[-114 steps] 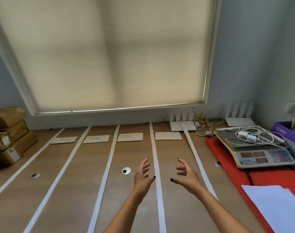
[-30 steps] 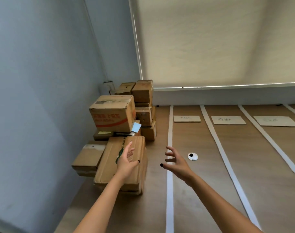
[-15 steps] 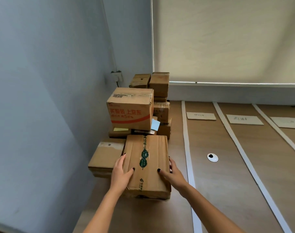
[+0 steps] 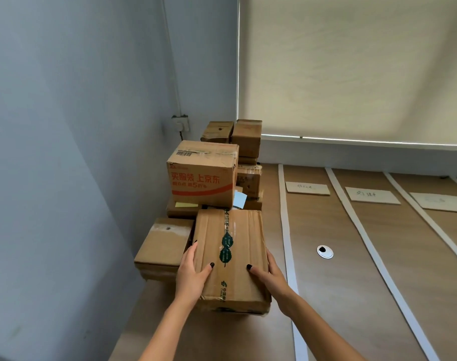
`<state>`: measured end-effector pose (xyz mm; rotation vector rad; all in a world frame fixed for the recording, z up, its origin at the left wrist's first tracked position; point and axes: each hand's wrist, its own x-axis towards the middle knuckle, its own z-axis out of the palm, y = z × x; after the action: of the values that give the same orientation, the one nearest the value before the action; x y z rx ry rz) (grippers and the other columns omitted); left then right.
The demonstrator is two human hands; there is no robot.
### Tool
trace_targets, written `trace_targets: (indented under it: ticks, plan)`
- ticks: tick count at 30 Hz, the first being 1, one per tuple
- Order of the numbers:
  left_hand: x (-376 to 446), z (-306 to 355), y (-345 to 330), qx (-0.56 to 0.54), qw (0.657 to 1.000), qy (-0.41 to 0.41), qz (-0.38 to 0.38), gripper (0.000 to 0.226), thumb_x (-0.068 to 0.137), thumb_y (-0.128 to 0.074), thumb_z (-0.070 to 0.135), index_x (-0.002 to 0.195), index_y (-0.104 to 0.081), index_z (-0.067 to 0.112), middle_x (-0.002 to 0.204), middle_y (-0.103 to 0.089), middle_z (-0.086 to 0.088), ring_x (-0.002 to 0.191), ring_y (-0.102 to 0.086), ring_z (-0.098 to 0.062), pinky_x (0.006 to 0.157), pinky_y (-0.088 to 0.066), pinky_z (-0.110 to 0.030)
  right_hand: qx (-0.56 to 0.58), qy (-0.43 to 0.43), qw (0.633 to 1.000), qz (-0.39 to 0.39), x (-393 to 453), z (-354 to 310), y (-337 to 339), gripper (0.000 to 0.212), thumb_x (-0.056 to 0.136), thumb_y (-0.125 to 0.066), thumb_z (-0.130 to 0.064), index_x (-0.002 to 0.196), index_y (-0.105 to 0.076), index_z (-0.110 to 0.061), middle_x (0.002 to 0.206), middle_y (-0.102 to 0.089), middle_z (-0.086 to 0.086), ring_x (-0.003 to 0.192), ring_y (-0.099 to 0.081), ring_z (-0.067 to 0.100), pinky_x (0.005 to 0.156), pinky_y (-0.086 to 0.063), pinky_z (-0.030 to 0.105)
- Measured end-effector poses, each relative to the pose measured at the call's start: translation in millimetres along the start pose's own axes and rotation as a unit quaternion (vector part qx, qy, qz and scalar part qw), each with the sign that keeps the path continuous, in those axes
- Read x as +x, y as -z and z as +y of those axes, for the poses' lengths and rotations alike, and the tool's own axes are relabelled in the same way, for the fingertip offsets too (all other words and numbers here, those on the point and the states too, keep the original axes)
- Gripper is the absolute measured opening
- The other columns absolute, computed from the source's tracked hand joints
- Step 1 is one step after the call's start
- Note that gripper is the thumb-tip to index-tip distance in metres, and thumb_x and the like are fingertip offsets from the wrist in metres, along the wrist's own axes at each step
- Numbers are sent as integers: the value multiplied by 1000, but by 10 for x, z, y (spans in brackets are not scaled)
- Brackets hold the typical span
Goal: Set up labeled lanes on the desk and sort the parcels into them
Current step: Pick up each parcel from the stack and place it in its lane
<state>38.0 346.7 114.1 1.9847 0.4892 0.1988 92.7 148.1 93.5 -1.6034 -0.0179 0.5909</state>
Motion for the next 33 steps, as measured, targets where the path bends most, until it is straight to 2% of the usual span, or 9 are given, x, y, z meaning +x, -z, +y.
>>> trace_targets:
  ticks: [2, 4, 8, 14, 17, 23, 28, 31, 33]
  plan:
    - [-26, 92, -37, -13, 1000, -7, -2, 68, 86, -64, 15, 144, -30, 24, 145, -37, -1, 131, -38, -20, 107, -38, -41, 14, 9, 1000, 1, -70, -51, 107, 75, 80, -65, -41, 139, -18, -38, 127, -43, -3, 113, -50, 18, 88, -49, 31]
    - [-57, 206, -100, -19, 1000, -21, -5, 68, 86, -65, 15, 144, -30, 25, 144, -38, 0, 129, -39, -19, 106, -40, -42, 33, 22, 999, 18, -128, -67, 247, 69, 86, -64, -33, 139, -20, -38, 129, -44, -2, 114, -51, 19, 91, -49, 34]
    - [-145, 458, -299, -32, 998, -50, -18, 69, 86, -65, 15, 144, -29, 25, 144, -39, 1, 129, -39, -16, 107, -38, -40, 68, 46, 996, 41, -252, -72, 589, 67, 86, -65, -27, 141, -26, -34, 132, -48, 1, 115, -54, 20, 94, -50, 36]
    - [-342, 732, -689, -47, 996, -58, -49, 69, 87, -63, 16, 145, -27, 29, 145, -37, 2, 129, -38, -17, 107, -38, -43, 79, 65, 992, 78, -532, -99, 1052, 68, 84, -68, -25, 138, -28, -38, 129, -48, -1, 113, -53, 18, 78, -52, 27]
    - [-436, 855, -887, -42, 995, -70, -54, 65, 88, -62, 12, 143, -31, 26, 146, -36, 0, 130, -37, -18, 108, -35, -39, 84, 69, 990, 89, -665, -95, 1280, 67, 84, -68, -24, 135, -29, -39, 127, -48, -2, 112, -52, 18, 80, -52, 29]
    - [-558, 1075, -1218, -39, 989, -95, -107, 65, 88, -60, 9, 141, -32, 32, 145, -34, 2, 125, -36, -13, 105, -37, -38, 139, 46, 983, 108, -902, -43, 1741, 52, 89, -61, -25, 134, -36, -28, 113, -57, -2, 100, -55, 13, 70, -49, 31]
    - [-605, 1215, -1428, -42, 983, -101, -148, 63, 91, -56, 8, 139, -32, 41, 149, -28, 5, 133, -30, -15, 105, -35, -38, 200, 19, 972, 119, -995, 2, 2009, 56, 89, -60, -31, 139, -37, -27, 121, -57, 0, 108, -55, 18, 72, -52, 38]
    - [-596, 1287, -1497, -41, 981, -112, -152, 62, 91, -55, 8, 139, -34, 41, 148, -29, 7, 127, -30, -8, 101, -35, -33, 246, -16, 966, 82, -1047, 41, 2137, 45, 88, -62, -26, 129, -50, -13, 116, -60, 9, 103, -58, 25, 71, -54, 37]
    - [-588, 1356, -1524, -58, 983, -115, -134, 62, 89, -59, 8, 139, -35, 37, 140, -35, 8, 125, -34, -10, 96, -38, -31, 284, -29, 956, 67, -1101, 42, 2186, 36, 87, -62, -21, 118, -57, -3, 107, -61, 15, 96, -59, 28, 61, -56, 32]
